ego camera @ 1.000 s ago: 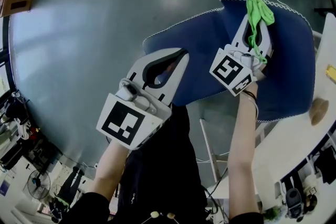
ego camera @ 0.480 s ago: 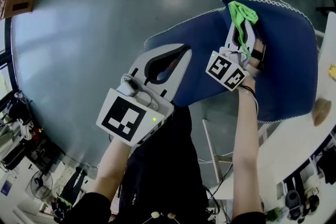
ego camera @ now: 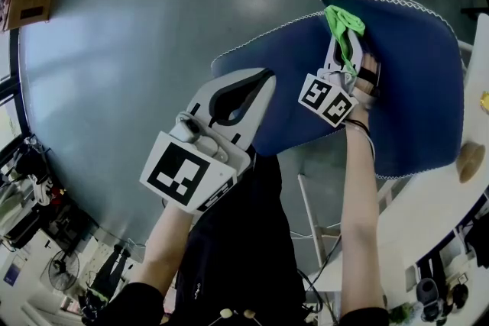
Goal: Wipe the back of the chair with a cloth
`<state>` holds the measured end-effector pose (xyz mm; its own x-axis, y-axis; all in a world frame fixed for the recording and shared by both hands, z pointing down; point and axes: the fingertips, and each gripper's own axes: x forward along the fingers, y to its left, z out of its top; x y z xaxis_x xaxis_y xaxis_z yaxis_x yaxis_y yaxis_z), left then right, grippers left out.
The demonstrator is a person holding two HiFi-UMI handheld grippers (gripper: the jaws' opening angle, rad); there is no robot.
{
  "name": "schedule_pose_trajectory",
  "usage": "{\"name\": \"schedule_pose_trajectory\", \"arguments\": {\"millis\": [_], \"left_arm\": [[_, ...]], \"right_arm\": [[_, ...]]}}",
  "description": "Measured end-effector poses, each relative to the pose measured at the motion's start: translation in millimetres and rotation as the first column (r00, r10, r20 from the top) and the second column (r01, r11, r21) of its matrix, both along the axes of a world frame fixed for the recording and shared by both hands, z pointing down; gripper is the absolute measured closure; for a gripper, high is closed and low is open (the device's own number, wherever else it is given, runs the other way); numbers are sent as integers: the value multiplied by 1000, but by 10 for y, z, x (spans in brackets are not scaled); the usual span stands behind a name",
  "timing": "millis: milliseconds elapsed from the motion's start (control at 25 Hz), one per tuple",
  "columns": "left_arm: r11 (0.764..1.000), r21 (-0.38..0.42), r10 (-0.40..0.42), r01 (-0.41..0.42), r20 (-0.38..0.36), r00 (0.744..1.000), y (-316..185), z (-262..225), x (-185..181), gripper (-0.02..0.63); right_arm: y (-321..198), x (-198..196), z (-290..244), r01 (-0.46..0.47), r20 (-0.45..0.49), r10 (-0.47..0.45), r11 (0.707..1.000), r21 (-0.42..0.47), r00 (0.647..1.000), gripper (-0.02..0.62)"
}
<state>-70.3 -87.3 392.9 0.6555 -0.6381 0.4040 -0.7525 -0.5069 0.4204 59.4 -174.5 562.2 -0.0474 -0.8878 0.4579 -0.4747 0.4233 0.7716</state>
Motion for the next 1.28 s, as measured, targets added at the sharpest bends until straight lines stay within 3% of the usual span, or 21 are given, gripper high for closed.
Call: {"name": "schedule_pose_trajectory", "arguments": {"millis": [400, 640, 1080, 1280], "left_arm": [[1000, -6, -2, 2, 16, 1000, 101, 1, -9, 604], [1000, -6, 6, -6, 25, 1000, 143, 12, -3, 604], [1000, -25, -10, 10, -6, 1000, 267, 35, 63, 604], [1000, -29, -3, 2, -10, 1000, 249, -20, 24, 604]], "right_arm": [[308, 226, 672, -70, -13, 69, 981, -183, 998, 549], [310, 244, 805, -103, -14, 103, 967, -235, 995, 551], [607, 424, 1279, -175, -23, 182, 892, -418, 983, 551], [581, 350, 1158, -169, 22, 198, 882, -440, 980, 551]]}}
